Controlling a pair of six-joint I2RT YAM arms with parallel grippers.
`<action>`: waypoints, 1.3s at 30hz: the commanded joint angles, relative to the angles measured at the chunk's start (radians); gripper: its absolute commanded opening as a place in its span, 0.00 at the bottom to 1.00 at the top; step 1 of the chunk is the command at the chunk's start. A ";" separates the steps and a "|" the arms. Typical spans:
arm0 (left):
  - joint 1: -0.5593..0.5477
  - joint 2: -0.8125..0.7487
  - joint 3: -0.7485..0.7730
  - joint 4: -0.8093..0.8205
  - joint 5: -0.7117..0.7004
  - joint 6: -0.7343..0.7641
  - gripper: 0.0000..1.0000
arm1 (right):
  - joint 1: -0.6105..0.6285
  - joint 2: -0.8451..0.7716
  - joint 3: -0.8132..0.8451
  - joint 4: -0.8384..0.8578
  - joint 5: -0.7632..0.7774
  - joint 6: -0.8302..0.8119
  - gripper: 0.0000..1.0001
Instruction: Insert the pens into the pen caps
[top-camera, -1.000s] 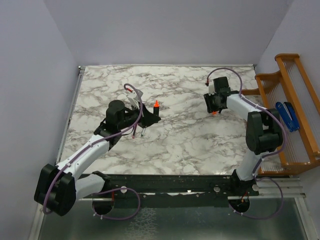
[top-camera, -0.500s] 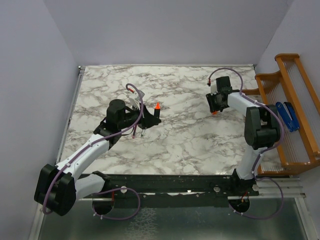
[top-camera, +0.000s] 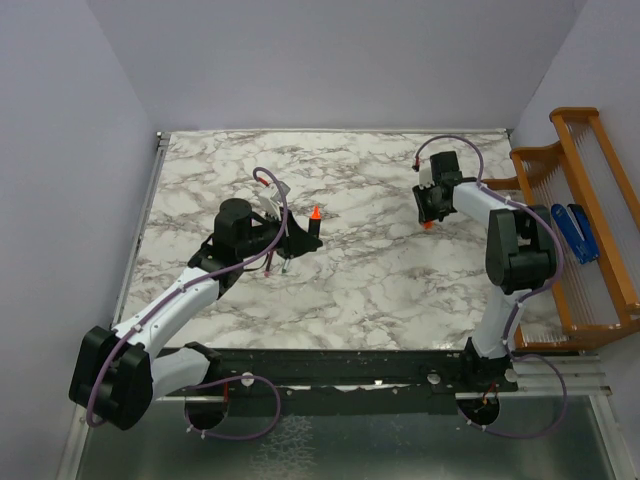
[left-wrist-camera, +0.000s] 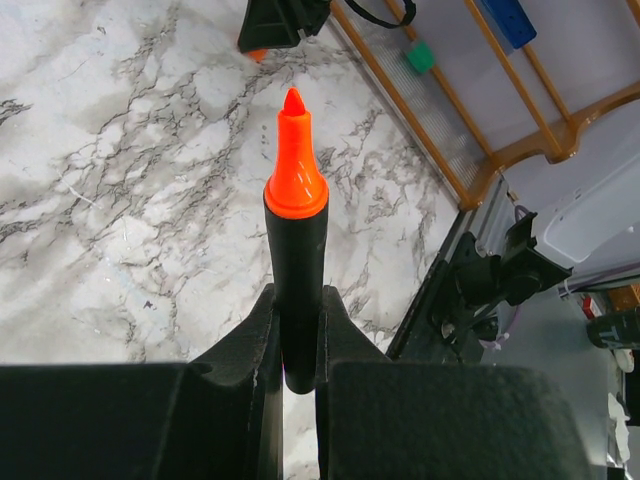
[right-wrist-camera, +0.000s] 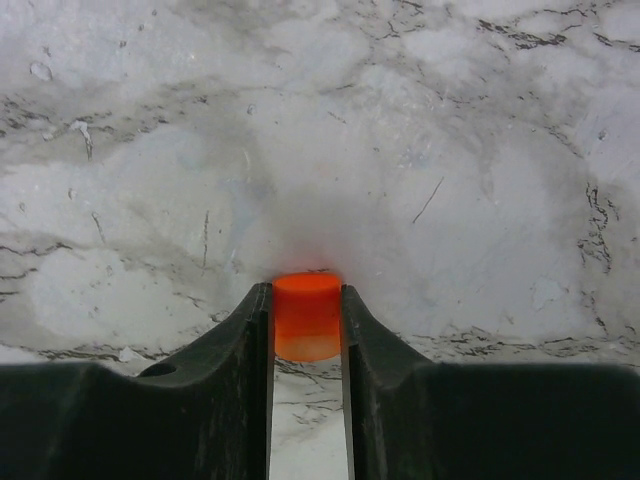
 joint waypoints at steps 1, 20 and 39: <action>0.006 0.008 0.031 -0.013 0.028 0.024 0.00 | -0.006 0.036 0.035 -0.017 -0.018 0.010 0.23; -0.065 -0.052 -0.089 0.185 -0.229 -0.031 0.00 | 0.523 -0.765 -0.374 0.822 0.089 0.682 0.17; -0.156 -0.111 -0.002 0.130 -0.382 0.053 0.00 | 0.775 -0.660 -0.292 0.873 0.313 0.672 0.12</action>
